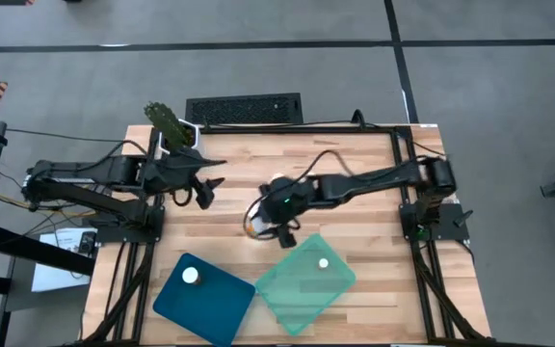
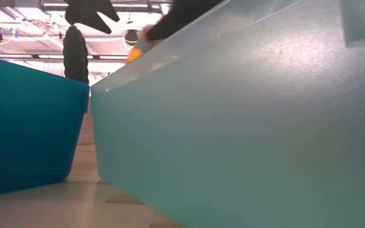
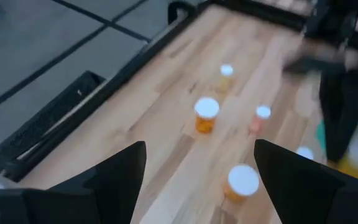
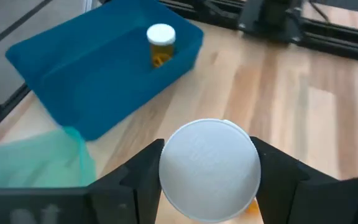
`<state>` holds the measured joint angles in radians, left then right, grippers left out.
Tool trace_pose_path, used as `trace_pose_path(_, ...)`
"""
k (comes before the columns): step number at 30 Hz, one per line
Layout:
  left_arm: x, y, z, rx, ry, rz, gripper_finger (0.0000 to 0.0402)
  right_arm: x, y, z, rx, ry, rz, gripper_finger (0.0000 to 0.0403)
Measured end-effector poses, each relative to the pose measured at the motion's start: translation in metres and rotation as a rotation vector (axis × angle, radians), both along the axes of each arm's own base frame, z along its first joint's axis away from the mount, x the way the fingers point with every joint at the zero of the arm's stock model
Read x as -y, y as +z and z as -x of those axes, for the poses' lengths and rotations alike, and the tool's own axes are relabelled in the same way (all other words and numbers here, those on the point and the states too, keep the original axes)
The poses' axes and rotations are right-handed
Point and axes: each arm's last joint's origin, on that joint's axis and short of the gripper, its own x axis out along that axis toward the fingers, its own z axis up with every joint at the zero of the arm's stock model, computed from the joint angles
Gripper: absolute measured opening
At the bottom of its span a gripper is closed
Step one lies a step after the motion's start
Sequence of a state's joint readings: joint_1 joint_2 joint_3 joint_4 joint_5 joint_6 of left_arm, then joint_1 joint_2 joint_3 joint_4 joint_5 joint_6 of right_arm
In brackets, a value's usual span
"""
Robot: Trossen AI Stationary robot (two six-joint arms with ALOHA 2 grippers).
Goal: Pick and place medicine bottles into bin by pill shape (circle, oval)
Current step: Adjust the big orange pill bottles
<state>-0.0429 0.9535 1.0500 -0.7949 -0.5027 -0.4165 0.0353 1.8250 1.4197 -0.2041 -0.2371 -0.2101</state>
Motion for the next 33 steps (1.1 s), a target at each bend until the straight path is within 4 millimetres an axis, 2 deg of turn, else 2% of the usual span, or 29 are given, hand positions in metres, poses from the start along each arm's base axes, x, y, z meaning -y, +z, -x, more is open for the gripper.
trace_pose_path(7,-0.001,0.004,0.01,0.032,0.035,0.003,0.0293,-0.012,-0.031,-0.047,-0.034,0.067,0.063,0.0223)
trace_pose_path(13,0.0,0.001,0.006,0.024,0.039,0.048,0.0293,-0.013,-0.053,-0.072,-0.13,0.085,0.092,0.0215)
trace_pose_path(18,0.001,0.0,0.005,0.033,0.024,0.1,0.0293,-0.013,-0.071,-0.08,-0.245,0.091,0.165,0.0226)
trace_pose_path(24,0.001,0.0,0.006,0.033,0.023,0.102,0.0293,-0.012,-0.086,-0.086,-0.275,0.093,0.168,0.0226)
trace_pose_path(29,0.001,0.0,0.006,0.028,0.023,0.102,0.0293,-0.009,-0.087,-0.086,-0.288,0.088,0.167,0.0227)
trace_pose_path(33,0.001,0.0,0.006,0.028,0.023,0.102,0.0293,-0.006,-0.086,-0.085,-0.286,0.093,0.177,0.0251)
